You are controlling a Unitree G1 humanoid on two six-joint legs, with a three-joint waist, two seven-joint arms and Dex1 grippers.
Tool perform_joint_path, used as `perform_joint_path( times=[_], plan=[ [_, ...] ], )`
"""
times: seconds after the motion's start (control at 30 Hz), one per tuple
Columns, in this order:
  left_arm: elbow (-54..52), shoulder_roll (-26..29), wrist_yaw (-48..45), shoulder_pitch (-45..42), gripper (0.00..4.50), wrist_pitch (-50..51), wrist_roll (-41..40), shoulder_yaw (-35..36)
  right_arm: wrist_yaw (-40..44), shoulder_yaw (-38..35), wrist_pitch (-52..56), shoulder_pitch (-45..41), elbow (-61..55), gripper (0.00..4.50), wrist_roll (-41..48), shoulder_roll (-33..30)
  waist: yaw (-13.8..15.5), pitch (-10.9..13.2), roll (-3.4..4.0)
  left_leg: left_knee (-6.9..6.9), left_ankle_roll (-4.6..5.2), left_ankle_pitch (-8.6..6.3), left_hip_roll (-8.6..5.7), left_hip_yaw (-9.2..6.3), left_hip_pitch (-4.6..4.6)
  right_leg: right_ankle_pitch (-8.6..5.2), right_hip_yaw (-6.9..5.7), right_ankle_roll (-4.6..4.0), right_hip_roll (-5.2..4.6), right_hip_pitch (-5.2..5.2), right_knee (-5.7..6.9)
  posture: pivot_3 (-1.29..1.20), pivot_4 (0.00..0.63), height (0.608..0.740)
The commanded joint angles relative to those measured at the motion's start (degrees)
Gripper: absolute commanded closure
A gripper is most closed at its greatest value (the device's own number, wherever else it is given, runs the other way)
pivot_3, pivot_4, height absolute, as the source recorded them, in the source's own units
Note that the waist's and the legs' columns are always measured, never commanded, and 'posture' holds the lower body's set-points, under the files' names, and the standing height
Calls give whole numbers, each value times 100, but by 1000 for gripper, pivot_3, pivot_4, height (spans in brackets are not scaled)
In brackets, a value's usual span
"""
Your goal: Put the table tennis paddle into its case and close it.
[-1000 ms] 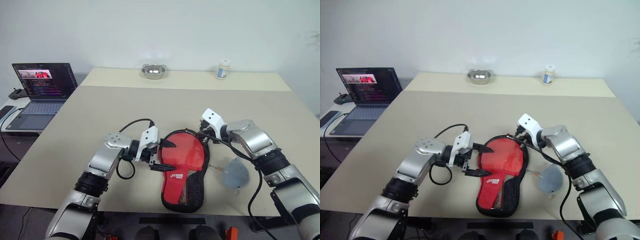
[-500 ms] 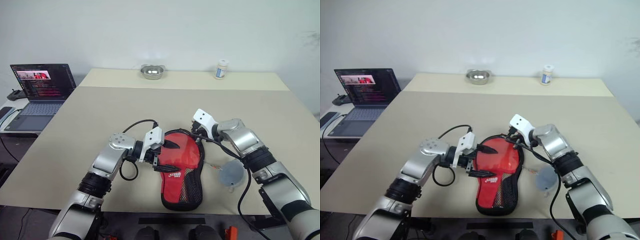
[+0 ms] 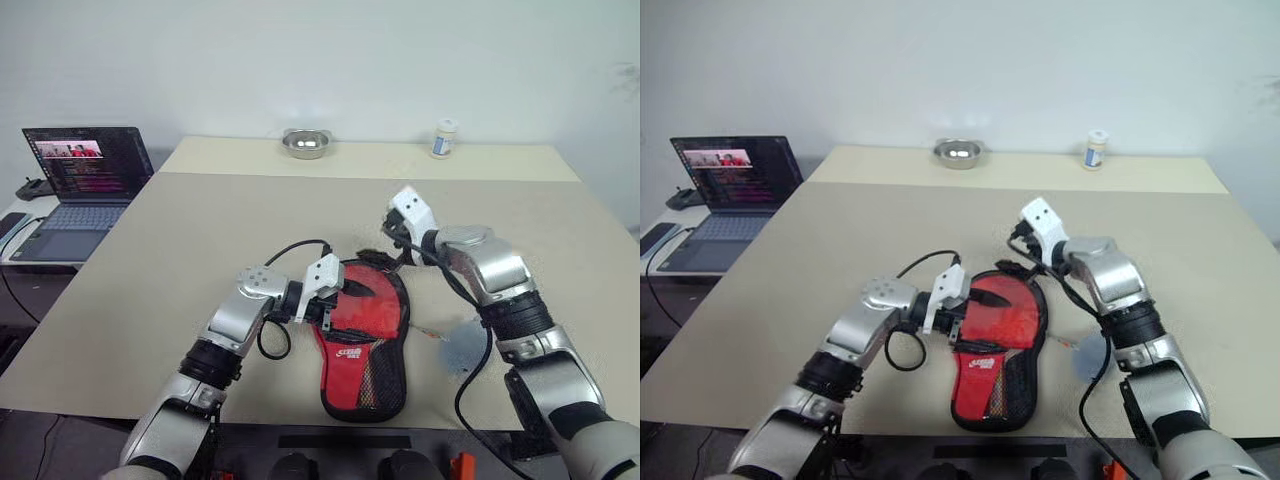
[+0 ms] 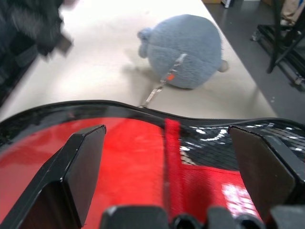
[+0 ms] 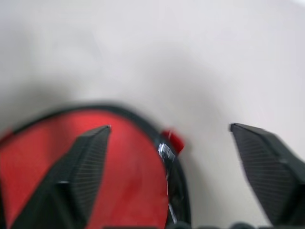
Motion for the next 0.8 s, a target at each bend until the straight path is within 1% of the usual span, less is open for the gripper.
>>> perform_joint_path(
  times=[0.03, 0.1, 0.17, 0.3, 0.5, 0.57, 0.67, 0.73, 0.8],
  plan=[
    [247, -120, 75, -251, 0, -344, 99, -29, -300, -525, 338, 123, -751, 26, 108, -333, 11, 0, 0, 0, 0, 0, 0, 0, -1, 0, 0, 0, 0, 0, -1, 0, 150, 740],
    [551, -186, 94, -395, 0, -551, 170, -27, -163, -773, 751, 574, -1567, 26, 206, -945, 84, 1, -2, 0, 0, 0, -1, -3, -4, 0, -3, 0, -1, 0, -5, 0, 150, 740],
    [804, -224, 107, -490, 0, -720, 228, -34, -16, -981, 1194, 932, -2261, 26, 442, -1400, 139, 1, -2, -2, 1, -1, -5, -8, -10, -1, -8, 1, -2, 0, -10, 0, 150, 740],
    [1309, -327, 192, -659, 0, -1061, 367, -64, 148, -1501, 1945, 1497, -3320, 26, 917, -2049, 125, 6, 3, -3, 2, -1, -5, -5, -10, -1, -3, 1, -2, -1, -12, 0, 150, 740],
    [2517, -769, 472, -1078, 0, -1668, 666, -93, 786, -2589, 3293, 2371, -5067, 26, 2212, -2860, 140, 10, -2, -2, 2, -1, -2, -19, -6, -1, -14, 1, 3, 4, -9, 0, 150, 740],
    [2825, -883, 383, -1125, 0, -1732, 691, -102, 1079, -2889, 3284, 2820, -5554, 26, 2572, -3132, 147, 12, -6, -2, 2, -1, -4, -21, -4, -1, -15, 2, 2, 10, -13, 0, 150, 740],
    [3223, -940, 260, -1093, 0, -1968, 848, -177, 1198, -3223, 3473, 3444, -6089, 26, 3024, -3205, 150, 13, -9, -2, 2, -2, -4, -24, -6, -2, -20, 3, 3, 15, -20, 0, 150, 740],
    [3419, -972, 223, -1081, 0, -2037, 900, -174, 1126, -3156, 3278, 3975, -6319, 26, 3023, -3311, 160, 12, -11, -1, 2, -2, -4, -25, -2, -2, -20, 3, 2, 18, -19, 0, 150, 740],
    [3594, -987, 189, -1084, 0, -2122, 948, -180, 885, -2960, 3008, 4378, -6371, 26, 2852, -3330, 168, 10, -14, 0, 2, -2, -4, -27, 1, -3, -22, 4, 2, 23, -20, 0, 150, 740]
  ],
)
